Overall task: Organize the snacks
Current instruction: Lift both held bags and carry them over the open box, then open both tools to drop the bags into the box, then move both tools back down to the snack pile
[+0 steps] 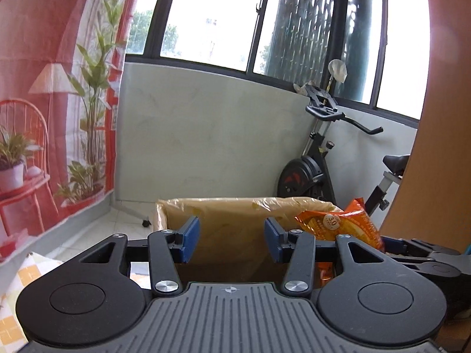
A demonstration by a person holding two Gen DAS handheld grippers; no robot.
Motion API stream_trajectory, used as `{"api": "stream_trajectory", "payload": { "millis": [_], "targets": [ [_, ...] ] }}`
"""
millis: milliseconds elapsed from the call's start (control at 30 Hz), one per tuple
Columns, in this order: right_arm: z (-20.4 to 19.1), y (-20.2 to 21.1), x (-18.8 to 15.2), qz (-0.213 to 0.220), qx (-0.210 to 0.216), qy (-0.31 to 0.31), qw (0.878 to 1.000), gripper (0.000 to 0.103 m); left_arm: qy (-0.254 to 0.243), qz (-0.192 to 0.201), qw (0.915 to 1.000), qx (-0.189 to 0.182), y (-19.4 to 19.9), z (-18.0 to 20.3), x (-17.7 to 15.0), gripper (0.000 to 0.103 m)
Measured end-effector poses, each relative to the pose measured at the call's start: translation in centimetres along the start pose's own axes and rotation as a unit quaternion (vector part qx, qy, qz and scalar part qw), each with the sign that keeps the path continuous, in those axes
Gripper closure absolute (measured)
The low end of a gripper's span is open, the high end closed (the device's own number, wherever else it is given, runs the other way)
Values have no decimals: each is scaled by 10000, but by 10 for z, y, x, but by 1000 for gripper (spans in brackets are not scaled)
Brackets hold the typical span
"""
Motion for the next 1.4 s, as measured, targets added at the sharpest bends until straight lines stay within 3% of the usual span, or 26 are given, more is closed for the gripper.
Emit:
{"api": "stream_trajectory", "payload": {
  "millis": [200, 567, 800, 1100, 1400],
  "targets": [
    [4, -2, -18, -353, -6, -52, 9994, 26, -3, -214, 9998, 36, 3, -3, -6, 34],
    [9, 32, -25, -337, 45, -153, 9993, 25, 23, -506, 9987, -26, 32, -7, -25, 25],
    [16, 71, -31, -157, 89, -268, 9995, 25, 191, -716, 9971, -166, 60, -13, -51, 24],
    [30, 109, -48, -150, -38, -284, 9995, 25, 539, -919, 9942, 156, 79, -49, -66, 21],
    [58, 130, -96, -627, -446, -251, 9967, 25, 615, -1461, 9868, -330, 54, -14, -112, 18]
  ]
}}
Point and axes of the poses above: each gripper's, at about its wrist camera, not at the fingertips, and y roughly against the way its jaws point, z to its right, x to its top, the point moved 10 cm from there along -y, roughly the way its jaws point, and after that the axes turned 3 degrees about z, right-handed, at the moved point
